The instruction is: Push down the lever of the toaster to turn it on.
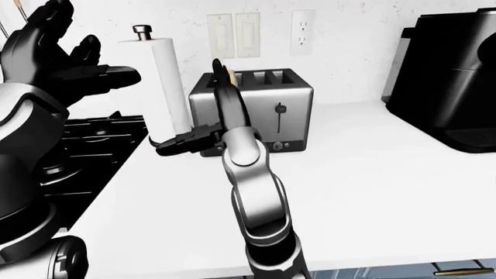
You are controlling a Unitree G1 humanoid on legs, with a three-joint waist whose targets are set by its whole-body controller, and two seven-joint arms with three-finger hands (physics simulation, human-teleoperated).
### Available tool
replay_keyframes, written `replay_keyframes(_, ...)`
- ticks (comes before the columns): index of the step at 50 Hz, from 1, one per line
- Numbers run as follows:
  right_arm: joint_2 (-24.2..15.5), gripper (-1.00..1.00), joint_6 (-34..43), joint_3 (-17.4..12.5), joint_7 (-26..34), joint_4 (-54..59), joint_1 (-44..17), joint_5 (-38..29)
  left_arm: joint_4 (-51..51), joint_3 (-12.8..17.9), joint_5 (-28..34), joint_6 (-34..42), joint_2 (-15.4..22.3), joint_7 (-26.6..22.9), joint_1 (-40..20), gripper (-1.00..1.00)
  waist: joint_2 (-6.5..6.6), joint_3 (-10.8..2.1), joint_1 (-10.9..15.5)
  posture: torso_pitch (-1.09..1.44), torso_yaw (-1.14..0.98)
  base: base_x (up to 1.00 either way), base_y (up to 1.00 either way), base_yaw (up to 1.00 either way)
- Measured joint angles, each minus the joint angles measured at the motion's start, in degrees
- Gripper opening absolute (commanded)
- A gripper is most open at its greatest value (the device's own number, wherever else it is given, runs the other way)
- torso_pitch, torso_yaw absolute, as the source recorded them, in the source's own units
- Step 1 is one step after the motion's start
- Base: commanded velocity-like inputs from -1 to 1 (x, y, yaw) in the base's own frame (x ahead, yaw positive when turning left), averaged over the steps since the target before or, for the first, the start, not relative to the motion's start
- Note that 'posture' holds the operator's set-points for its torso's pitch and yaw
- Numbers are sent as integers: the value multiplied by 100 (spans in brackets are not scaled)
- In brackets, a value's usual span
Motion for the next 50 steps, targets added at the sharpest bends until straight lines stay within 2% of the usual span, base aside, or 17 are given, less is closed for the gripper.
replay_keyframes(15,42,100,-218,-18,-33,363,64,42,10,-9,11,-6,-7,5,3,100,3,-6,0,-40,0,0,0,0)
replay_keyframes(31,-8,100,-608,-169,-195,888,95,203,-4,-8,30,-10,-11,-1,6,100,2,-13,-2,-40,0,0,0,0)
replay_keyframes(50,-71,100,-830,-384,-614,1561,-195,838,-28,-7,39,6,-15,-5,3,100,-2,-16,-13,-40,0,0,0,0)
